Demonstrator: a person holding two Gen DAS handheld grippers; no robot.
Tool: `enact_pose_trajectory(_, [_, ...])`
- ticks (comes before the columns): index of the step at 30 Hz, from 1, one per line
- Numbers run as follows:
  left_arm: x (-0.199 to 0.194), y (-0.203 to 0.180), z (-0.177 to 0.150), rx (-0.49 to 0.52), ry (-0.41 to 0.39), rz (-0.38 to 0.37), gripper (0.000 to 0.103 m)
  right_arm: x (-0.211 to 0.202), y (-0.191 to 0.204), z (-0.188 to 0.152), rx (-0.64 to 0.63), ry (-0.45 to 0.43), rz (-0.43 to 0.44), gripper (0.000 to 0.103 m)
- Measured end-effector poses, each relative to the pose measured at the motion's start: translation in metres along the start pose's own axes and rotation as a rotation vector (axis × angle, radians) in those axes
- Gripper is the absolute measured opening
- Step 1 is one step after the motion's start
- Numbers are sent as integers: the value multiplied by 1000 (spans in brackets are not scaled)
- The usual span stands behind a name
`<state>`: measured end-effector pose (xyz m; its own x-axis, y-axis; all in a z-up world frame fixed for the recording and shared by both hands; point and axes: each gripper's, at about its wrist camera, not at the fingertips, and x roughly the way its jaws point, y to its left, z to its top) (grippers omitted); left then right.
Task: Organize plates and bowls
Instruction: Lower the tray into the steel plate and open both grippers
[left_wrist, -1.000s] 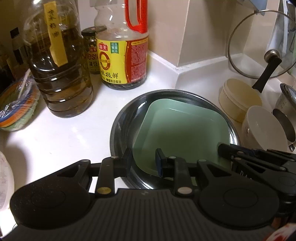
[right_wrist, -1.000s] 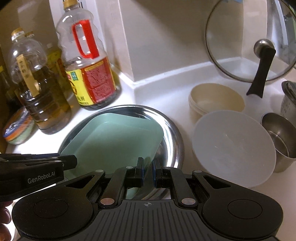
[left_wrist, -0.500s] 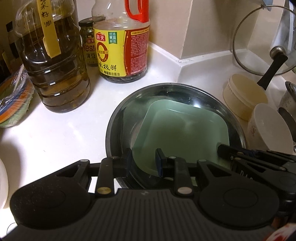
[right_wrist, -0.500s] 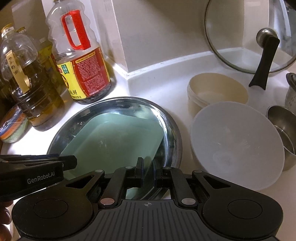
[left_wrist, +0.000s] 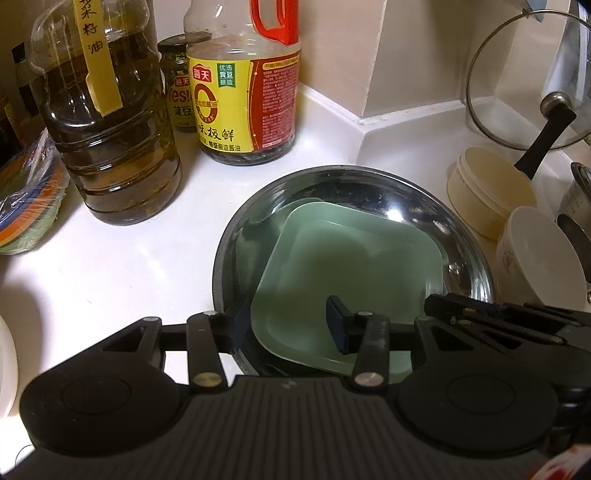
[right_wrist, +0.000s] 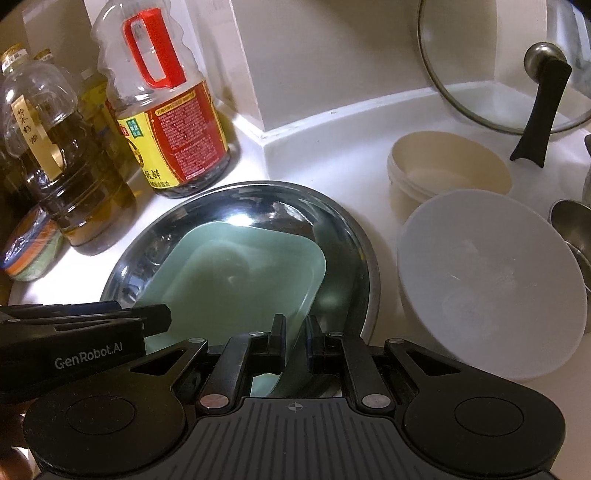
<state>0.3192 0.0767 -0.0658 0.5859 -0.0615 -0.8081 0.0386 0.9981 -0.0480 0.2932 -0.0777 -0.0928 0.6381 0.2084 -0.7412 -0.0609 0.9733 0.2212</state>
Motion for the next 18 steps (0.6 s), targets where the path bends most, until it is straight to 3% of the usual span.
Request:
enact_pose_trajectory(9, [-8, 1, -1, -3, -17, 0, 42, -5, 0, 1, -1, -13, 5, 17])
enact_pose_trajectory(11, [-10, 2, -1, -5, -22, 1, 42, -7, 1, 1, 0, -23, 7, 23])
enact_pose_trajectory(14, [-16, 3, -1, -9, -31, 5, 43, -12, 0, 0, 7, -41, 13, 42])
enact_pose_trajectory(18, [-25, 5, -1, -13, -47, 8, 46, -18, -1, 1, 12, -59, 26, 48])
